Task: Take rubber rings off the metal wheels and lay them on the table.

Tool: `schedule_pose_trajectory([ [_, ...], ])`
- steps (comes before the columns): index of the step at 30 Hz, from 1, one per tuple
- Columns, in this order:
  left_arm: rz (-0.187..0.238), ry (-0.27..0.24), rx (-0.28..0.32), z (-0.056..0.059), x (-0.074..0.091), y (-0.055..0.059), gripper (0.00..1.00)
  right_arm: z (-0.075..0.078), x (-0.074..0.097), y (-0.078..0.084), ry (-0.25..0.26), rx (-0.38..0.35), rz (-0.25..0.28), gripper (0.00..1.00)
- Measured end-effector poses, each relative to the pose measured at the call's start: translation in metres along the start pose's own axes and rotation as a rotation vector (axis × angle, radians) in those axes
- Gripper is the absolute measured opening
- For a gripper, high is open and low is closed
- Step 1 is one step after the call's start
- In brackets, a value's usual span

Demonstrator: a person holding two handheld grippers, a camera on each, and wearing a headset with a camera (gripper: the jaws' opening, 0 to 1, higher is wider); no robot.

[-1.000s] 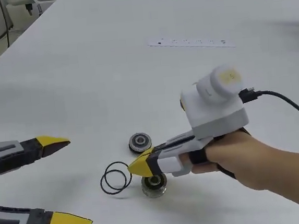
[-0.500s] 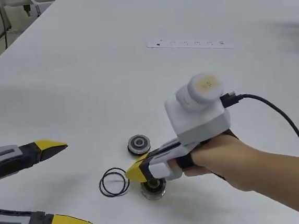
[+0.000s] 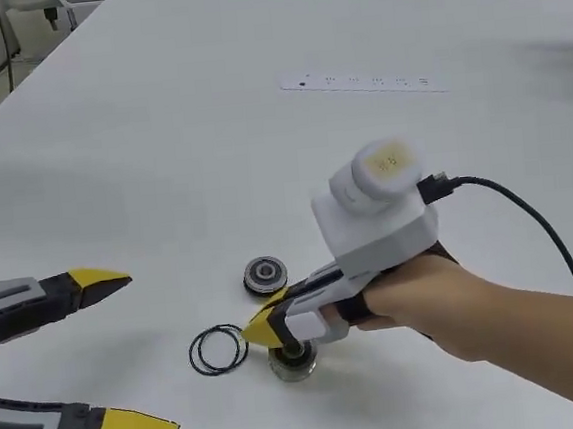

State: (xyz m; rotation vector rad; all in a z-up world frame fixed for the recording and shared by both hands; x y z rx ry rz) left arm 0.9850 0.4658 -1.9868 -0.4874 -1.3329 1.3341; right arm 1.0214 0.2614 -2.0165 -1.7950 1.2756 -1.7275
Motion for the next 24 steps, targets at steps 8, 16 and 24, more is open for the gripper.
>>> schedule_pose_trajectory([
  [8,0.003,0.002,-0.009,-0.003,-0.003,-0.004,0.8,0.005,0.017,0.002,0.038,0.022,0.015,0.06],
  [16,-0.034,0.017,-0.062,-0.01,-0.01,-0.012,0.76,0.013,0.035,0.006,0.058,0.045,0.051,0.11],
  [24,-0.053,0.034,-0.105,-0.022,-0.024,-0.026,0.67,0.019,0.047,0.01,0.083,0.077,0.083,0.17],
])
Point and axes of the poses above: the centre of the closed fingertips' face, and the gripper's own axes: x roughly backward along the fingers, z roughly to its right, y roughly out of its underside, the point moved 9 cm from there along x, roughly backward along the fingers, and after that the axes turned 15 degrees about x, right-handed, at the moved point
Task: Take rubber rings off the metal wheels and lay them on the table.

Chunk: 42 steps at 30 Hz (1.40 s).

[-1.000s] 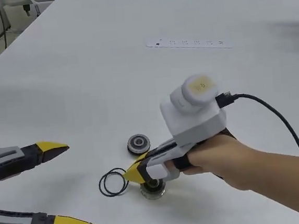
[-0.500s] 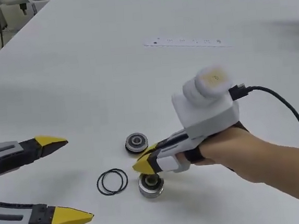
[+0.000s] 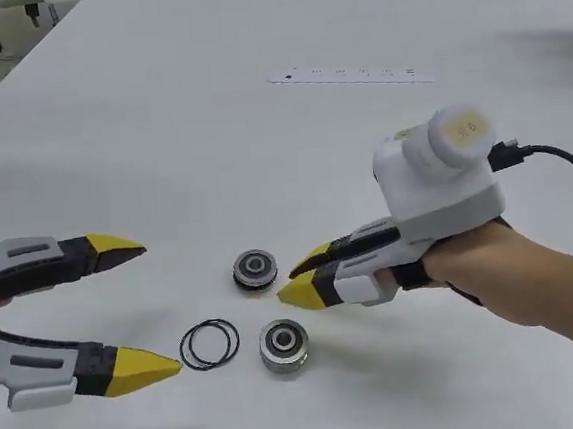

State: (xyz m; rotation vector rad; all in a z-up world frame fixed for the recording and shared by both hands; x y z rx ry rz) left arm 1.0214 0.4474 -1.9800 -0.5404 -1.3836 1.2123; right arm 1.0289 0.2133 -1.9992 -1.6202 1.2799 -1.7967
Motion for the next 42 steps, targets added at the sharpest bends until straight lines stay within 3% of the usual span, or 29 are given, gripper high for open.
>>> schedule_pose_trajectory([
  [3,0.002,0.009,-0.027,-0.005,-0.007,-0.009,0.65,0.002,0.002,0.0,0.009,0.009,0.007,0.18],
  [10,0.02,0.033,-0.028,-0.014,-0.023,-0.024,0.61,0.006,0.002,0.003,0.031,0.023,0.033,0.23],
  [16,0.053,0.066,-0.031,-0.015,-0.041,-0.037,0.48,0.008,-0.001,0.002,0.054,0.066,0.049,0.25],
  [19,0.046,0.074,-0.038,-0.018,-0.053,-0.039,0.45,0.011,-0.002,0.004,0.062,0.07,0.05,0.27],
  [29,-0.039,0.073,-0.084,-0.026,-0.078,-0.034,0.28,0.014,-0.003,0.006,0.067,0.075,0.053,0.27],
  [34,-0.087,0.086,-0.077,-0.029,-0.088,-0.026,0.23,0.013,-0.006,0.009,0.061,0.073,0.035,0.27],
  [37,-0.095,0.089,-0.04,-0.03,-0.093,-0.024,0.19,0.012,-0.006,0.009,0.061,0.072,0.034,0.26],
  [42,-0.117,0.083,-0.036,-0.031,-0.096,-0.019,0.14,0.01,-0.006,0.009,0.063,0.061,0.043,0.26],
])
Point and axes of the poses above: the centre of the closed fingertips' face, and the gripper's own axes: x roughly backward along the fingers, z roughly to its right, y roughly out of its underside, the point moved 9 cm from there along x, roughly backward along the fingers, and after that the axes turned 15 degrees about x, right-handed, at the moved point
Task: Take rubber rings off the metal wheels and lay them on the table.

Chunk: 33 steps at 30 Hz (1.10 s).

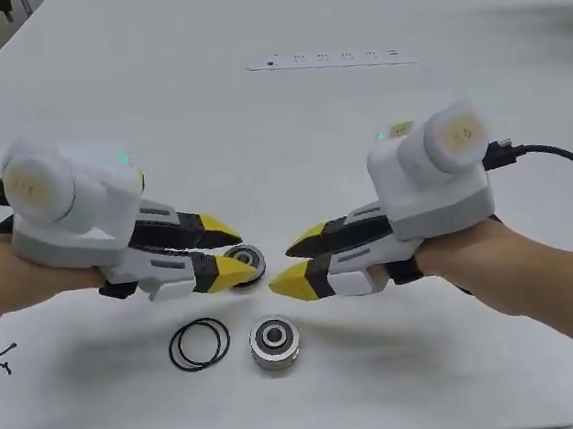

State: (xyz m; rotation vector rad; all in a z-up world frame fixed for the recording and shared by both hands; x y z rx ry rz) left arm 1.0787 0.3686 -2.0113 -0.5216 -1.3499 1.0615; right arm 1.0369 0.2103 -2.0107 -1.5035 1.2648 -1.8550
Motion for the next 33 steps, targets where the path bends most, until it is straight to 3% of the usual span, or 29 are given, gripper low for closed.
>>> schedule_pose_trajectory([
  [1,-0.016,-0.004,0.007,-0.001,-0.001,0.002,0.12,0.0,0.0,0.0,0.001,-0.001,0.001,0.26],
  [2,0.007,-0.003,-0.006,-0.001,-0.001,0.0,0.1,0.0,0.0,0.0,0.001,-0.001,0.001,0.26],
  [5,0.0,-0.007,0.005,0.001,0.0,0.0,0.09,-0.001,-0.001,0.001,-0.002,0.004,-0.006,0.26],
  [6,-0.006,-0.007,-0.044,0.002,0.001,0.0,0.08,-0.001,-0.002,0.001,-0.002,0.008,-0.007,0.25],
  [7,-0.007,-0.004,-0.057,0.004,0.0,0.0,0.08,-0.001,-0.002,0.001,-0.001,0.014,-0.006,0.25],
  [9,-0.006,-0.005,-0.034,0.003,0.0,0.0,0.08,-0.002,-0.004,0.0,0.001,0.024,-0.003,0.25],
  [18,-0.004,0.002,-0.068,0.009,-0.003,0.0,0.08,0.001,-0.016,0.003,0.041,0.092,-0.04,0.25],
  [25,0.002,0.022,-0.065,0.013,-0.007,0.001,0.08,0.001,-0.021,0.003,0.044,0.078,-0.02,0.28],
  [33,0.002,0.023,-0.059,0.014,-0.008,0.0,0.08,-0.001,-0.018,0.005,0.032,0.187,-0.052,0.2],
])
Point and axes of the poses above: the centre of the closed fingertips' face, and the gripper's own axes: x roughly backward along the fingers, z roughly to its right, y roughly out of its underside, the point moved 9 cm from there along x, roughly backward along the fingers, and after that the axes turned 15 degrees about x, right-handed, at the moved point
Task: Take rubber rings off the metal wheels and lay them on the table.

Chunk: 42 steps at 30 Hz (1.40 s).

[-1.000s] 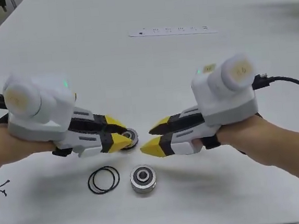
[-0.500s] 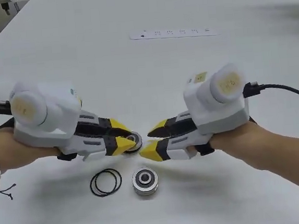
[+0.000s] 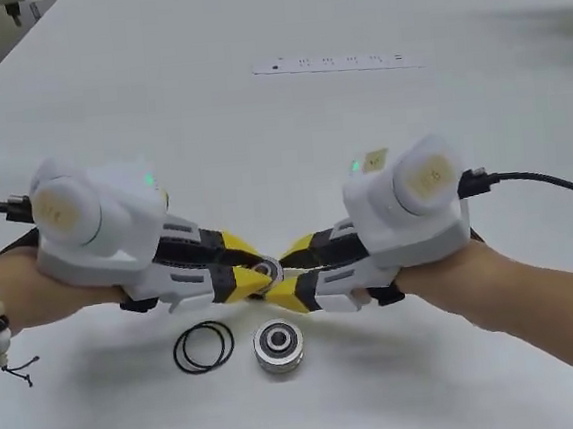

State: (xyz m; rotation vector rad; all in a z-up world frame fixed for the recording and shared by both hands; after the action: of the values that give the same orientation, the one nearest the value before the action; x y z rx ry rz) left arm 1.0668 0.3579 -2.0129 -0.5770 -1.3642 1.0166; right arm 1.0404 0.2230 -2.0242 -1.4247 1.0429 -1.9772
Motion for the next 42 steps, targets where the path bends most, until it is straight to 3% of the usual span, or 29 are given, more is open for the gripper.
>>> schedule_pose_trajectory([
  [4,0.002,0.001,0.004,0.0,0.0,0.0,0.08,0.002,0.003,0.002,-0.013,-0.004,-0.018,0.15],
  [7,0.002,-0.001,0.007,-0.001,0.0,0.0,0.08,0.002,0.007,0.004,-0.017,-0.005,-0.033,0.03],
  [16,0.007,-0.007,0.013,0.0,0.0,0.001,0.08,0.005,0.005,0.005,-0.019,-0.095,-0.032,0.03],
  [20,0.012,-0.011,0.014,0.001,0.0,0.002,0.08,0.003,0.004,0.003,-0.01,-0.077,-0.05,0.02],
  [22,0.012,-0.007,0.017,0.001,0.0,0.002,0.08,0.005,0.003,0.006,0.015,-0.066,-0.1,0.0],
  [26,0.009,-0.007,0.014,0.001,0.0,0.002,0.08,0.004,0.003,0.003,0.019,-0.088,-0.096,0.0],
  [35,0.015,-0.012,0.004,0.003,0.0,0.002,0.08,0.009,0.011,0.005,0.039,-0.328,-0.029,0.0],
  [38,0.017,-0.013,0.003,0.003,-0.001,0.002,0.08,0.01,0.012,0.008,0.035,-0.375,-0.015,0.0],
  [42,0.018,-0.012,-0.006,0.004,-0.001,0.002,0.08,0.012,0.014,0.007,-0.002,-0.539,0.081,0.0],
])
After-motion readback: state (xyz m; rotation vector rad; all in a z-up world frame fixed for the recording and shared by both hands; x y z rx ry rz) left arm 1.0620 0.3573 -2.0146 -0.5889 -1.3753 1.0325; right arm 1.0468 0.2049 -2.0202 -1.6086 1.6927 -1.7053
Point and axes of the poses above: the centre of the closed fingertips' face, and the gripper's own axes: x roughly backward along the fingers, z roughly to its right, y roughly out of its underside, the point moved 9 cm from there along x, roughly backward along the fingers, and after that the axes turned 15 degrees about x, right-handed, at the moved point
